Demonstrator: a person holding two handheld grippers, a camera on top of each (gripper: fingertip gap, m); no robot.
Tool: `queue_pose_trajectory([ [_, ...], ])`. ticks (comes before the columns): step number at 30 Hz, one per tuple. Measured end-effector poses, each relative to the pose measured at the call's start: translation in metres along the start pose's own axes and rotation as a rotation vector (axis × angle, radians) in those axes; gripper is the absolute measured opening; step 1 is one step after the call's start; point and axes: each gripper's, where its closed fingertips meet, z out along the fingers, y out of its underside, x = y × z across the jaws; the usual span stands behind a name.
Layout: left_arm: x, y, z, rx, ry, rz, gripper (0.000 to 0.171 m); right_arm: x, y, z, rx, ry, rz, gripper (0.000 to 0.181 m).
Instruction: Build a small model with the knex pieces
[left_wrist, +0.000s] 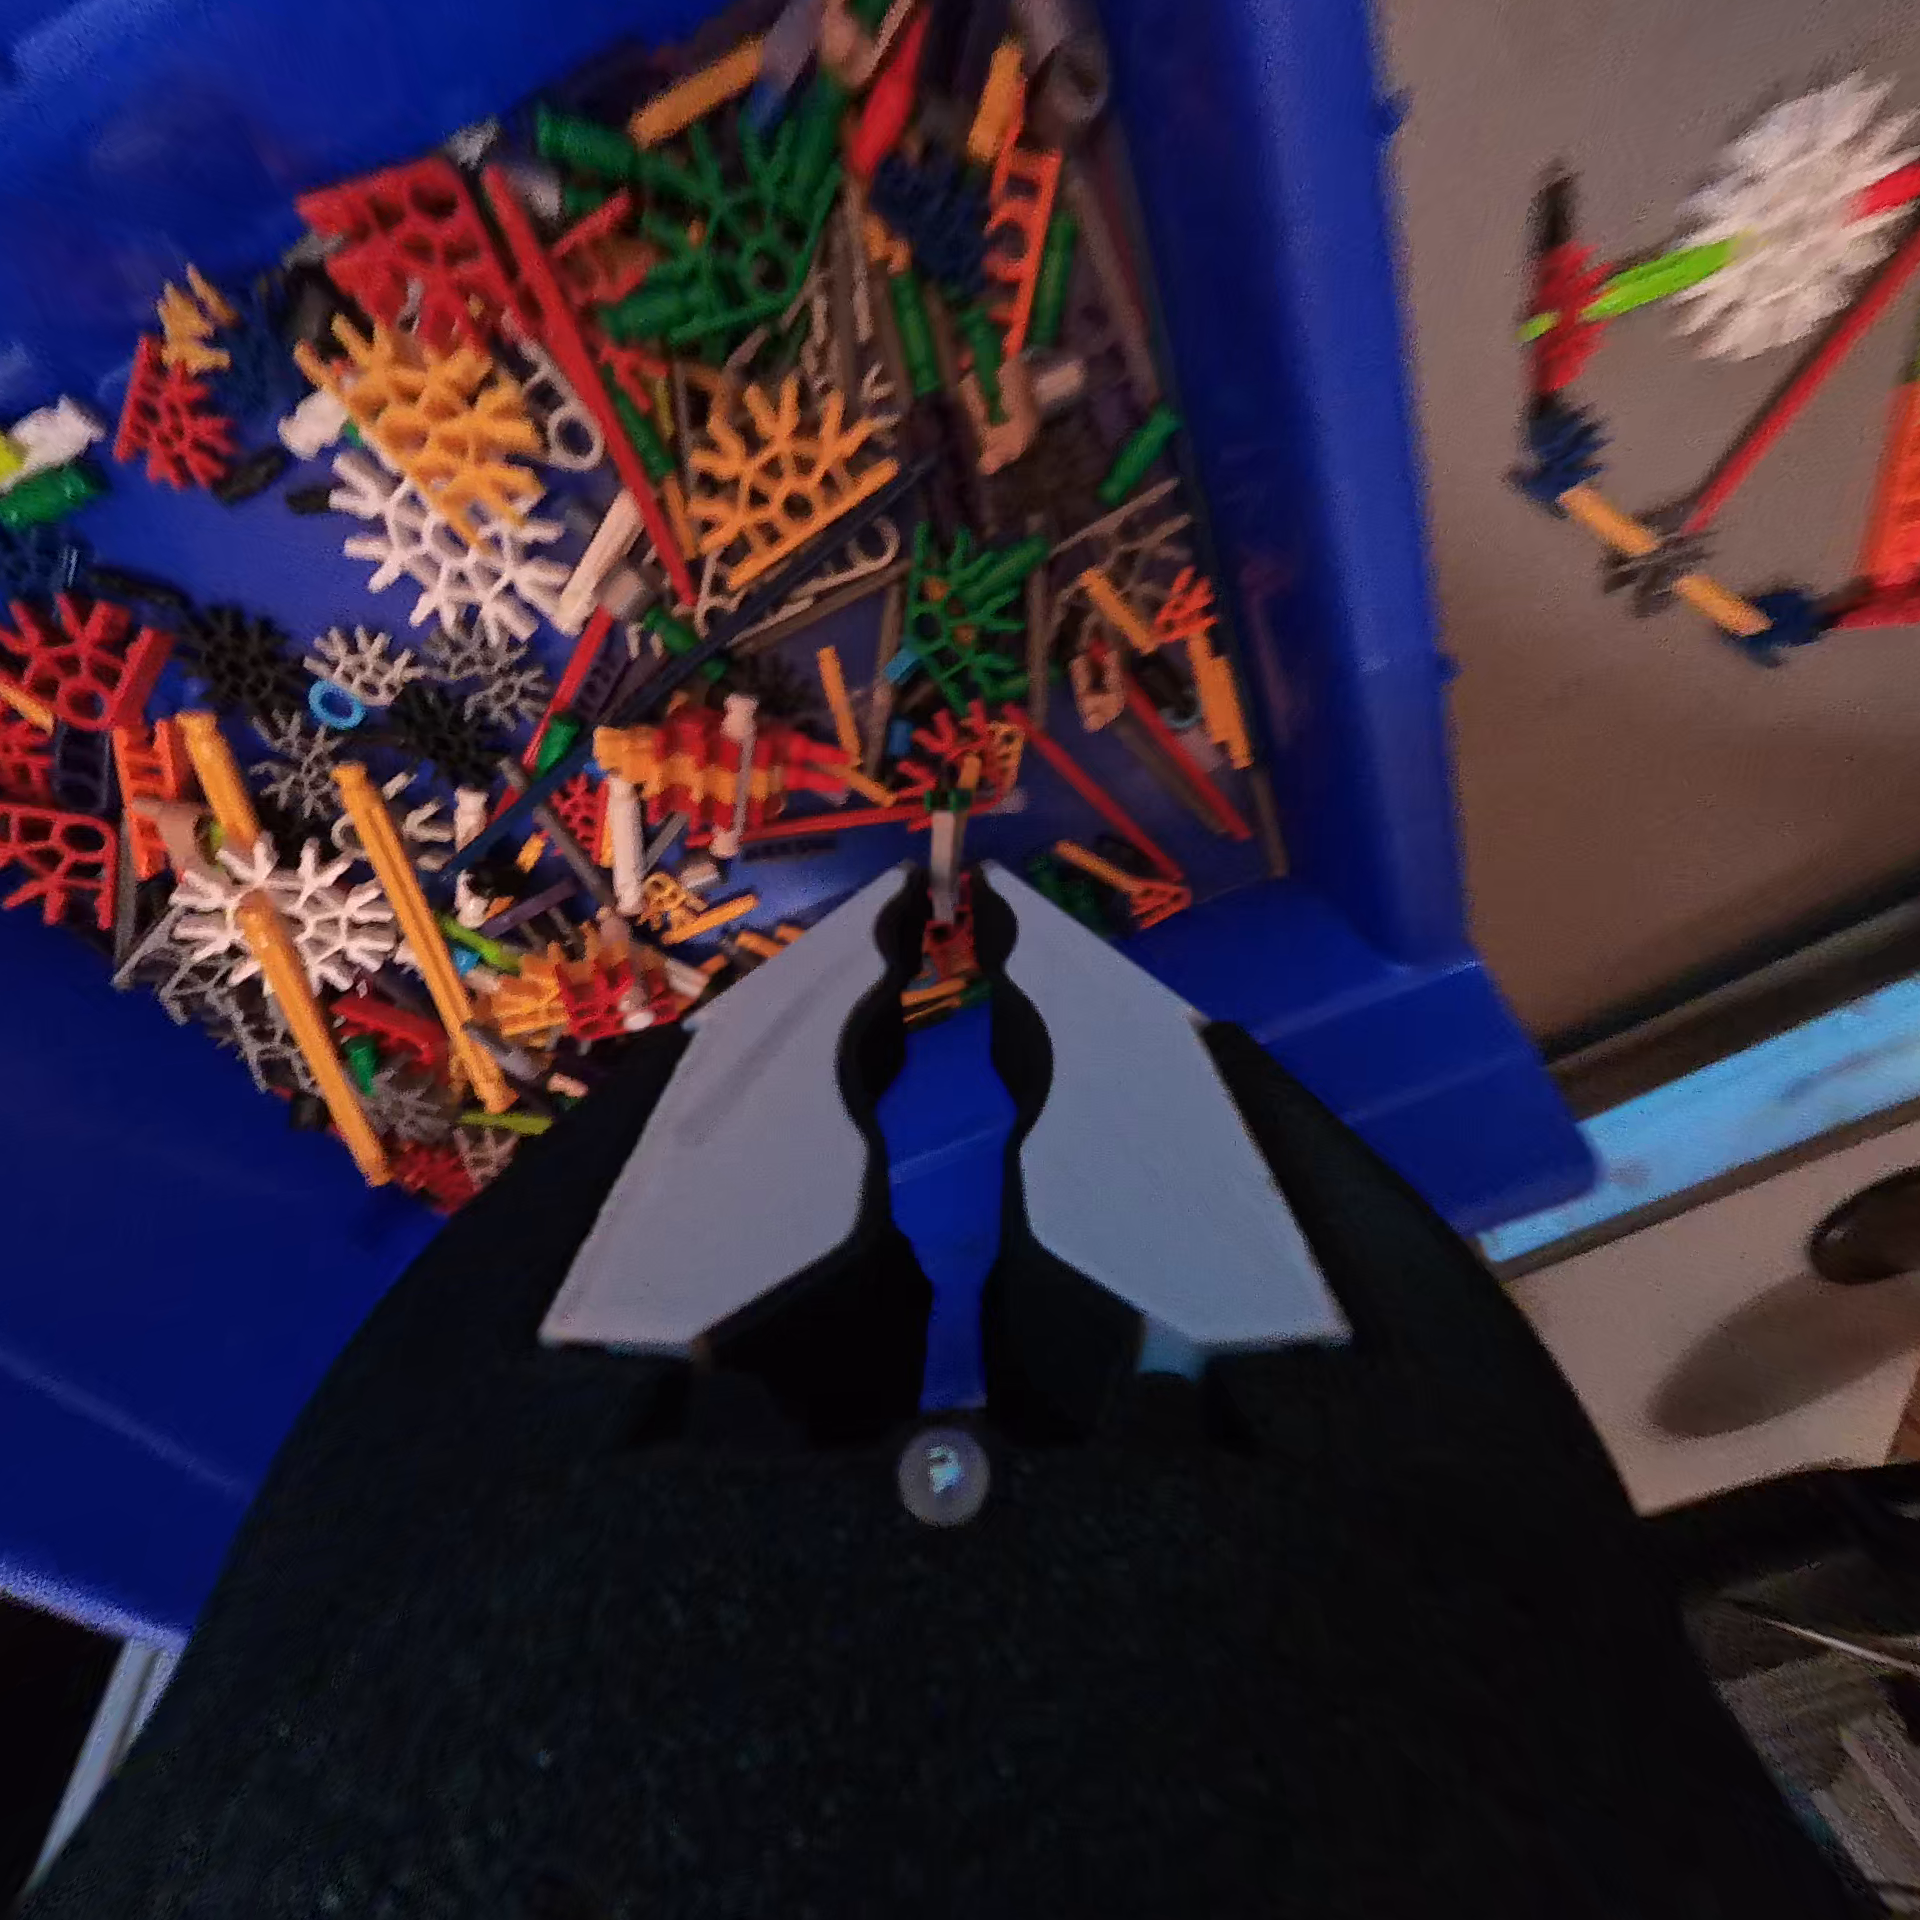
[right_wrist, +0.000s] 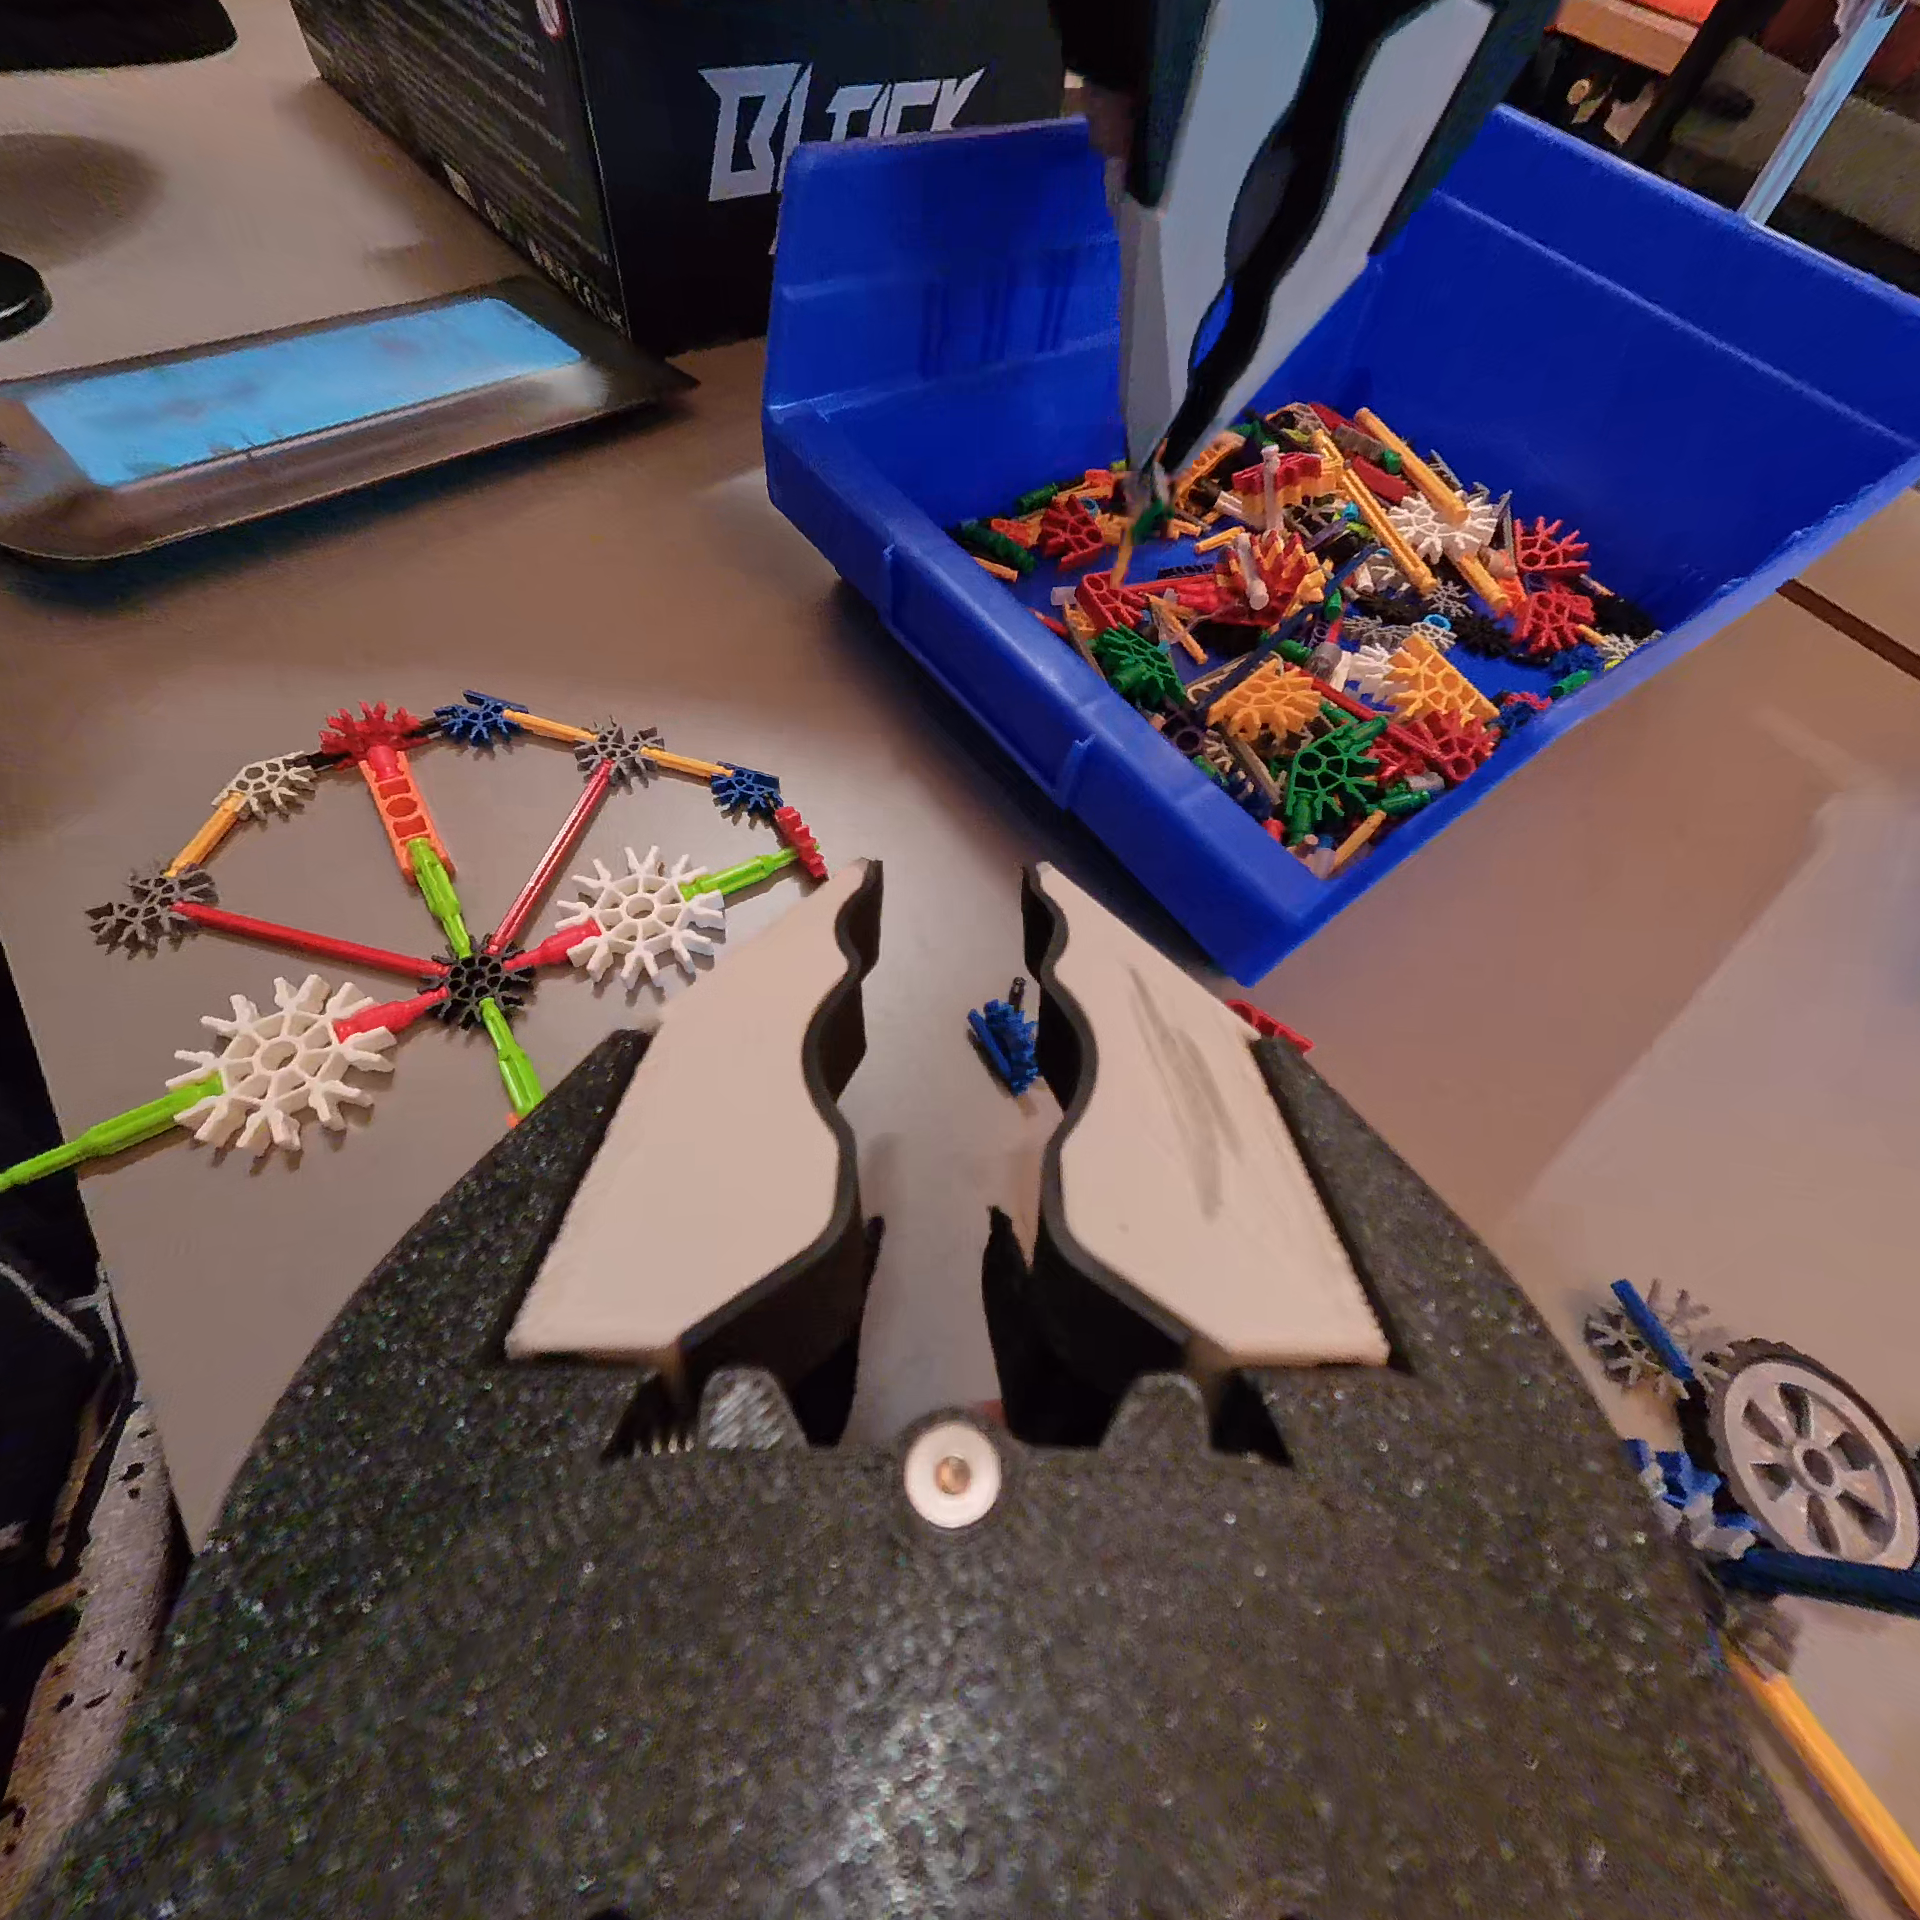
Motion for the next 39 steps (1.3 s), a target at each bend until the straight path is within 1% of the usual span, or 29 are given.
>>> queue_pose_trajectory([
  [2,-0.011,0.006,0.005,-0.042,-0.059,0.009,0.024,0.001,0.001,0.0,0.001,0.0,0.003,0.026],
  [4,-0.015,-0.001,0.002,-0.002,-0.081,0.001,0.029,0.002,0.002,-0.001,0.005,0.0,0.009,0.026],
  [6,-0.016,-0.004,-0.002,0.012,-0.092,-0.007,0.045,0.003,0.004,-0.001,0.005,-0.003,0.024,0.026],
  [7,-0.018,-0.003,-0.003,0.005,-0.103,-0.004,0.051,0.004,0.006,-0.001,0.005,-0.005,0.03,0.026],
  [8,-0.021,-0.003,-0.003,0.005,-0.117,-0.001,0.052,0.004,0.007,-0.001,0.003,-0.007,0.034,0.026],
  [11,-0.02,-0.013,-0.004,0.05,-0.115,0.017,0.051,0.006,0.007,-0.003,0.009,-0.005,0.037,0.026],
  [13,-0.012,-0.022,-0.001,0.073,-0.079,0.046,0.049,0.006,0.004,-0.005,0.019,-0.008,0.042,0.026],
  [15,-0.003,-0.031,0.006,0.086,-0.041,0.074,0.046,0.004,0.001,-0.006,0.037,-0.02,0.048,0.026],
  [17,0.003,-0.039,0.016,0.085,-0.023,0.109,0.047,0.004,0.005,-0.005,0.028,-0.024,0.06,0.026],
  [19,0.007,-0.048,0.025,0.109,-0.003,0.136,0.047,0.004,0.005,-0.005,0.03,-0.024,0.058,0.026],
  [22,0.006,-0.059,0.034,0.15,-0.017,0.159,0.047,0.004,0.005,-0.005,0.028,-0.027,0.063,0.026],
  [24,0.004,-0.063,0.036,0.17,-0.027,0.169,0.041,0.003,0.005,-0.004,0.028,-0.028,0.064,0.026],
  [26,0.003,-0.06,0.04,0.153,-0.029,0.177,0.037,0.002,0.006,-0.004,0.027,-0.033,0.062,0.026],
  [27,0.0,-0.056,0.044,0.129,-0.048,0.181,0.031,0.002,0.006,-0.004,0.028,-0.035,0.062,0.026],
  [28,-0.001,-0.056,0.044,0.135,-0.042,0.174,0.026,0.002,0.005,-0.005,0.028,-0.037,0.063,0.026],
  [30,-0.014,-0.047,0.043,0.104,-0.087,0.159,0.017,0.002,0.005,-0.005,0.03,-0.041,0.067,0.026],
  [33,-0.038,-0.027,0.041,0.036,-0.145,0.099,0.016,0.002,0.005,-0.005,0.035,-0.046,0.077,0.026],
  [35,-0.06,-0.013,0.036,-0.017,-0.225,0.061,0.016,0.002,0.005,-0.006,0.039,-0.048,0.081,0.026],
  [37,-0.062,-0.018,0.027,0.034,-0.217,0.044,0.019,0.003,0.004,-0.006,0.043,-0.049,0.085,0.026],
  [39,-0.05,-0.035,0.019,0.125,-0.17,0.076,0.019,0.003,0.004,-0.006,0.046,-0.05,0.088,0.026],
])
